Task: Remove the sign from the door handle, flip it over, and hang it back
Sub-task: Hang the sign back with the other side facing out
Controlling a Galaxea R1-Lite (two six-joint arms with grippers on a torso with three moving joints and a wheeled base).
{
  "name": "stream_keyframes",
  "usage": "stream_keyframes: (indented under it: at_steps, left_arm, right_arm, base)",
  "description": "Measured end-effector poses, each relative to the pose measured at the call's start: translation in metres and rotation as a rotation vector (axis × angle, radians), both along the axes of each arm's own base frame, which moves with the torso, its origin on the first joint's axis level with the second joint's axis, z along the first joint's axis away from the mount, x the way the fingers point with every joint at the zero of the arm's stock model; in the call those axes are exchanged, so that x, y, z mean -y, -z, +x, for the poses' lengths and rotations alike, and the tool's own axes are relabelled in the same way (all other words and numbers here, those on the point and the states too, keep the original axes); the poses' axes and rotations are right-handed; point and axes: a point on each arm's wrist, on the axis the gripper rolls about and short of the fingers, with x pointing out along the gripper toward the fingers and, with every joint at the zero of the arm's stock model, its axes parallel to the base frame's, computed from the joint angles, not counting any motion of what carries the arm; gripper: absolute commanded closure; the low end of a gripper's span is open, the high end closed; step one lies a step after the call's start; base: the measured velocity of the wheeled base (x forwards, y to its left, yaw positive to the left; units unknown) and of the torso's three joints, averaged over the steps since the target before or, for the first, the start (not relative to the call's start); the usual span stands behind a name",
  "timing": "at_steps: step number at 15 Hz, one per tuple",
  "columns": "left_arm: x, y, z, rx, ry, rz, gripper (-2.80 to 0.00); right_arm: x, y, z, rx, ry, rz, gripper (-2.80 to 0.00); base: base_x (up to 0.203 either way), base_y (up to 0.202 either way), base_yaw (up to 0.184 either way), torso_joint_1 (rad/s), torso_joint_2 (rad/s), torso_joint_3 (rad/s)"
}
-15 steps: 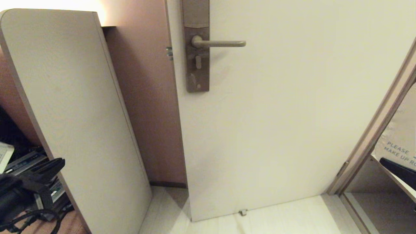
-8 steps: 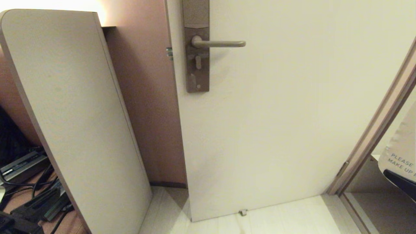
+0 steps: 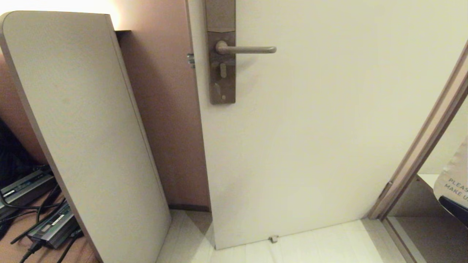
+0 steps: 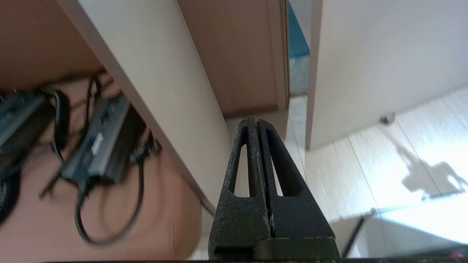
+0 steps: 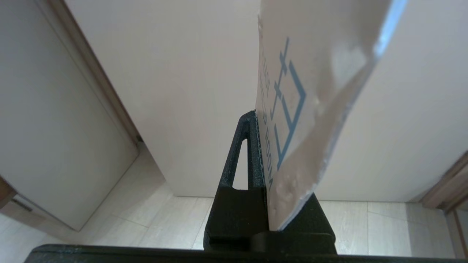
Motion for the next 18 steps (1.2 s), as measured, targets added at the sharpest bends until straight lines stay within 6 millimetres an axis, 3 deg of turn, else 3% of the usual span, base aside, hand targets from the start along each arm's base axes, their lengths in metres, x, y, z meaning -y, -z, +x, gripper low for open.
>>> stream_keyframes:
  at_steps: [7,10,14,18]
  left_arm:
    - [0.001,0.005,-0.018,0.069,0.064,0.007,0.00]
    - [-0.001,0.009,-0.019,0.067,0.003,0.017,0.00]
    - [-0.001,0.017,-0.023,0.039,-0.030,-0.032,0.00]
    - [-0.001,0.018,-0.030,0.123,-0.037,-0.047,0.00]
  right_arm:
    - [-0.003,0.016,-0.013,-0.017,0.016,0.006,0.00]
    - [-0.007,0.023,-0.023,-0.031,0.028,0.011,0.00]
    - [-0.015,0.036,-0.046,-0.068,0.059,0.018,0.00]
    - [-0.022,0.048,-0.069,-0.143,0.129,0.029,0.00]
  base:
    - [0.000,0.000,0.000,0.000,0.00,0.000]
    - [0.000,0.000,0.000,0.000,0.00,0.000]
    - [0.000,0.000,0.000,0.000,0.00,0.000]
    - [0.000,0.000,0.000,0.000,0.00,0.000]
